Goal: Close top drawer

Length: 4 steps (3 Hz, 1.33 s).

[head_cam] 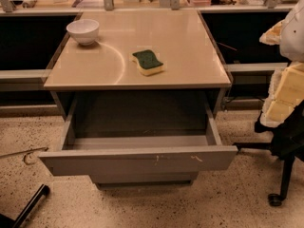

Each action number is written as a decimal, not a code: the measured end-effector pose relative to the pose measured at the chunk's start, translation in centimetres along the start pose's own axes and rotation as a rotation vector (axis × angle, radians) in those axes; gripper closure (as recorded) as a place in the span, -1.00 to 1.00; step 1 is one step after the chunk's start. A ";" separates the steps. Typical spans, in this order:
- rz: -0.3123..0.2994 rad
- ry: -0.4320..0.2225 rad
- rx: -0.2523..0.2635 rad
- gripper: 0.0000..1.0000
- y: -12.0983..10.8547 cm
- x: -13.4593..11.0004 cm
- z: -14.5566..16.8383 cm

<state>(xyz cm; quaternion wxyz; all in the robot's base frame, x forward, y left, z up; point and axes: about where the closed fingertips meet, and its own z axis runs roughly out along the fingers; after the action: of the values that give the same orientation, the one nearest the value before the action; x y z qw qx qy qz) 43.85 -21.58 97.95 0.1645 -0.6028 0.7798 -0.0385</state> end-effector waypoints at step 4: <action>-0.053 -0.203 -0.305 -1.00 3.3 -1.6 19.8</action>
Offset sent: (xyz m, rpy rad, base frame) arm 0.0374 0.0247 -0.1570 0.1889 0.1499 0.0575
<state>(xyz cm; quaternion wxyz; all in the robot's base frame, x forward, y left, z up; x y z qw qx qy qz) 47.17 -16.47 78.75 0.1477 -0.6419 0.7399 0.1369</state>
